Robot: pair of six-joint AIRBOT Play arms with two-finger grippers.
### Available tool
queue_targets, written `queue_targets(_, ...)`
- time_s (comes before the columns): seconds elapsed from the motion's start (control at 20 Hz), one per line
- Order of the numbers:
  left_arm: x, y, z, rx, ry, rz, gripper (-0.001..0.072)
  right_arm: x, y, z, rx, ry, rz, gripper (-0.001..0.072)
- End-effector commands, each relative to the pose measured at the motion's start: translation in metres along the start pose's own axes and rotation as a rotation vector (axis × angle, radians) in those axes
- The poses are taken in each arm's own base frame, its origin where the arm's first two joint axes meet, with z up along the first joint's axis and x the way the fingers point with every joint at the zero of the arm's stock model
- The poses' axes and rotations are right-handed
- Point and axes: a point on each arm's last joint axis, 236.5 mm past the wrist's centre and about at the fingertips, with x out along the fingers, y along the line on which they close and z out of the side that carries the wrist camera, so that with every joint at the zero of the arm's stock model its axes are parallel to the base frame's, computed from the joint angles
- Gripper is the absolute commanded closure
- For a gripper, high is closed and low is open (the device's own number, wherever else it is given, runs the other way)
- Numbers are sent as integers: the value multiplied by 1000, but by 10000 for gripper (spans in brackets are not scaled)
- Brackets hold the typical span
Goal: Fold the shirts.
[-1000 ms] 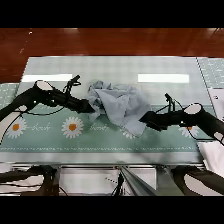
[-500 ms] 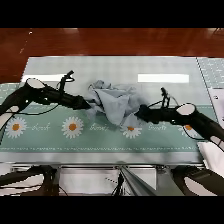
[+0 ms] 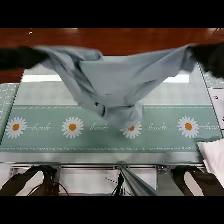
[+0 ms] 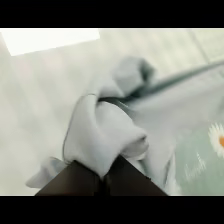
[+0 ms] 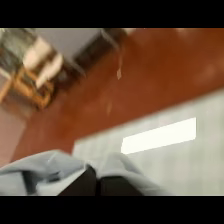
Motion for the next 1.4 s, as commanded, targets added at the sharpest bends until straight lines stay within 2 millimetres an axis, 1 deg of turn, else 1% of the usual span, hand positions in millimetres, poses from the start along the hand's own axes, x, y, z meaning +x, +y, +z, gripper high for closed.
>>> queue_targets(0.0, -94, -62, 101, 257, -299, 110, 673, -50, 67, 72, -131, -209, 52, 695)
queue_targets(0.1, -136, -95, 138, 346, -418, 154, 673, -65, 91, 88, -176, -259, 71, 695)
queue_targets(0.15, -153, -110, 150, 379, -461, 169, 673, -71, 101, 92, -190, -267, 80, 696)
queue_targets(0.25, -181, -133, 166, 442, -528, 205, 673, -81, 120, 94, -220, -272, 98, 695)
queue_targets(0.3, -192, -144, 171, 479, -551, 225, 673, -86, 131, 94, -244, -270, 108, 696)
queue_targets(0.4, -207, -159, 177, 529, -585, 251, 673, -93, 145, 88, -289, -248, 114, 695)
queue_targets(0.45, -213, -161, 179, 546, -589, 278, 673, -94, 146, 80, -295, -209, 100, 695)
queue_targets(0.5, -217, -159, 176, 563, -577, 312, 672, -94, 140, 66, -302, -142, 64, 695)
queue_targets(0.55, -218, -152, 171, 571, -545, 353, 673, -94, 128, 51, -318, -71, 4, 695)
queue_targets(0.6, -216, -140, 161, 561, -487, 397, 672, -96, 111, 38, -332, -2, -67, 695)
queue_targets(0.7, -208, -109, 133, 473, -339, 463, 672, -104, 66, 15, -333, 127, -240, 695)
queue_targets(0.75, -201, -92, 115, 416, -257, 482, 672, -111, 43, 7, -326, 181, -333, 695)
queue_targets(0.8, -192, -77, 99, 358, -189, 484, 671, -119, 25, 0, -309, 225, -411, 695)
queue_targets(0.85, -181, -67, 86, 314, -135, 465, 672, -125, 9, -11, -289, 291, -467, 695)
queue_targets(0.9, -169, -59, 74, 280, -91, 438, 672, -129, -1, -27, -257, 382, -490, 695)
queue_targets(0.95, -153, -52, 63, 246, -53, 396, 672, -130, -6, -43, -220, 464, -486, 695)
queue_targets(1.0, -137, -47, 51, 210, -14, 347, 672, -127, -9, -55, -181, 519, -468, 695)
queue_targets(1.05, -120, -40, 41, 177, 22, 306, 671, -120, -12, -63, -147, 546, -440, 695)
queue_targets(1.1, -103, -29, 28, 141, 68, 276, 672, -112, -18, -66, -120, 553, -425, 695)
queue_targets(1.2, -67, -7, 1, 96, 166, 221, 672, -96, -47, -74, -52, 571, -443, 695)
queue_targets(1.35, -11, 25, -40, -5, 309, 151, 672, -70, -105, -109, 94, 662, -472, 695)
